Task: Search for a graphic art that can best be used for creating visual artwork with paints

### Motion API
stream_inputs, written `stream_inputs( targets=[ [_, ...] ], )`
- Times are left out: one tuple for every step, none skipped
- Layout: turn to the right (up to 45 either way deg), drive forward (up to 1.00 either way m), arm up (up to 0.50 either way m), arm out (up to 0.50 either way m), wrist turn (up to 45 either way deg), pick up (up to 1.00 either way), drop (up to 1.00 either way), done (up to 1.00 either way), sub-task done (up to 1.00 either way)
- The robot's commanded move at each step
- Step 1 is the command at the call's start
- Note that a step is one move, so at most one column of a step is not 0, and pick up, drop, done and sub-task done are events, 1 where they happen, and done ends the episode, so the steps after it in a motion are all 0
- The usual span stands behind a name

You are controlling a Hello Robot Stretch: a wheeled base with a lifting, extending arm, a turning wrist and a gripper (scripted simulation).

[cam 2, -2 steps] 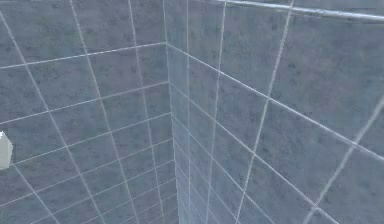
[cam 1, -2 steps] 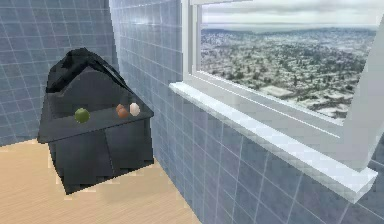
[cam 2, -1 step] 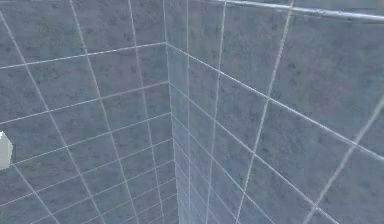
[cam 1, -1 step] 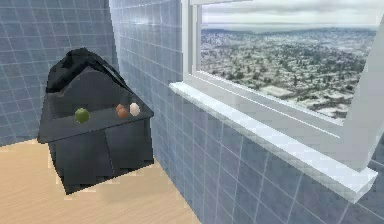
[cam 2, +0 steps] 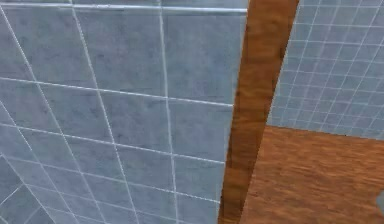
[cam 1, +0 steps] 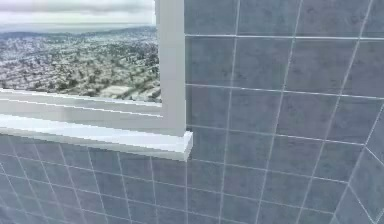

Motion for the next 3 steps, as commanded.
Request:
stream_inputs(
  targets=[
    [45.0, 0.00, 0.00, 0.00, 0.0, 0.00, 0.00, 0.00, 0.00],
    [-45.0, 0.00, 0.00, 0.00, 0.0, 0.00, 0.00, 0.00, 0.00],
    [-45.0, 0.00, 0.00, 0.00, 0.0, 0.00, 0.00, 0.00, 0.00]
  ],
)
